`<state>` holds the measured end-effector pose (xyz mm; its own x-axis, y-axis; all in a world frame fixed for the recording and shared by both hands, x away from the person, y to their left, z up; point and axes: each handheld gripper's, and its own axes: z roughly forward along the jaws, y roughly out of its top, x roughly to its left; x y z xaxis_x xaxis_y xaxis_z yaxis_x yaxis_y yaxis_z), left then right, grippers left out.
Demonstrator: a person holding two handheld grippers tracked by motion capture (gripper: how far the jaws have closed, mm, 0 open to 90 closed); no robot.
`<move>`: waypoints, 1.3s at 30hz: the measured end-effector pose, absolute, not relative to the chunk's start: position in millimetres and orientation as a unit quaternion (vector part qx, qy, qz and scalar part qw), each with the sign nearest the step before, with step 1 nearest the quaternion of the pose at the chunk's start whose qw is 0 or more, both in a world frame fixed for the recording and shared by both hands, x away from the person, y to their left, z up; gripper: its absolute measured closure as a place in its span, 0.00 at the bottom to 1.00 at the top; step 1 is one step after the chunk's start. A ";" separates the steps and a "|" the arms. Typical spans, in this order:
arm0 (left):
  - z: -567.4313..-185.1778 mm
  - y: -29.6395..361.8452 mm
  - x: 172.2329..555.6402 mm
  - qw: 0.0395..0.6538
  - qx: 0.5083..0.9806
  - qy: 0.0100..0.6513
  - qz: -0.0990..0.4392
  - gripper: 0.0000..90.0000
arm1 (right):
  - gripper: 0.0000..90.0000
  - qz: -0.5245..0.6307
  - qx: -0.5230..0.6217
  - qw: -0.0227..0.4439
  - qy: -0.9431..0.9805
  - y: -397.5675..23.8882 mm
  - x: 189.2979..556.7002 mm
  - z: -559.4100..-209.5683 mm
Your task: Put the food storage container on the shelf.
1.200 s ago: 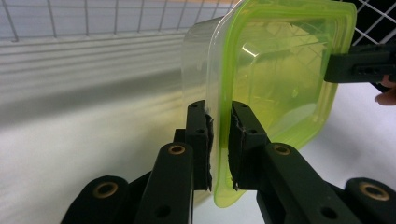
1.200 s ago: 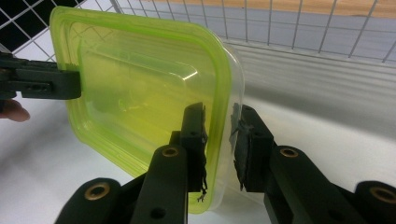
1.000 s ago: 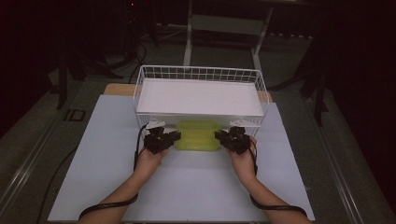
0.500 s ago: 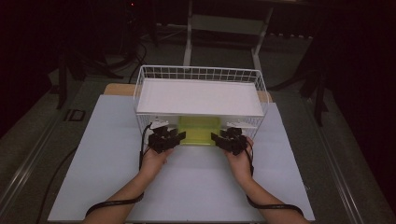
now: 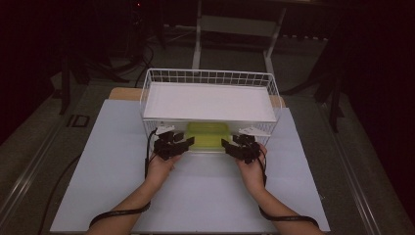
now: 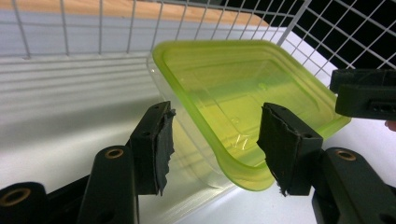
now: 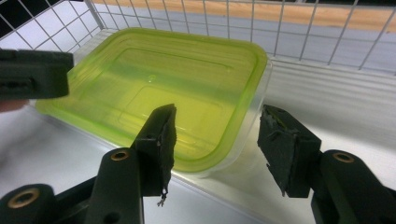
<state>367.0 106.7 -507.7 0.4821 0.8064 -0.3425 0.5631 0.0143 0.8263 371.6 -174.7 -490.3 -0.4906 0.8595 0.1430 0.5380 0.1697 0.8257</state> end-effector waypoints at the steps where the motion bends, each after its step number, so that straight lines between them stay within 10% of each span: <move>1: -507.7 106.7 367.0 0.512 0.692 0.495 0.119 0.50 | 0.51 0.440 0.470 0.183 0.743 -174.7 371.6 -490.3; 14: -488.0 121.4 326.6 0.515 0.712 0.456 0.138 0.49 | 0.57 0.448 0.449 0.183 0.752 -173.5 346.5 -481.0; 27: -497.4 132.7 291.9 0.532 0.724 0.429 0.097 0.34 | 1.00 0.425 0.401 0.148 0.798 -148.0 333.9 -497.6; 39: -509.1 124.9 282.2 0.536 0.731 0.406 0.118 0.01 | 1.00 0.415 0.411 0.158 0.796 -131.1 350.6 -510.6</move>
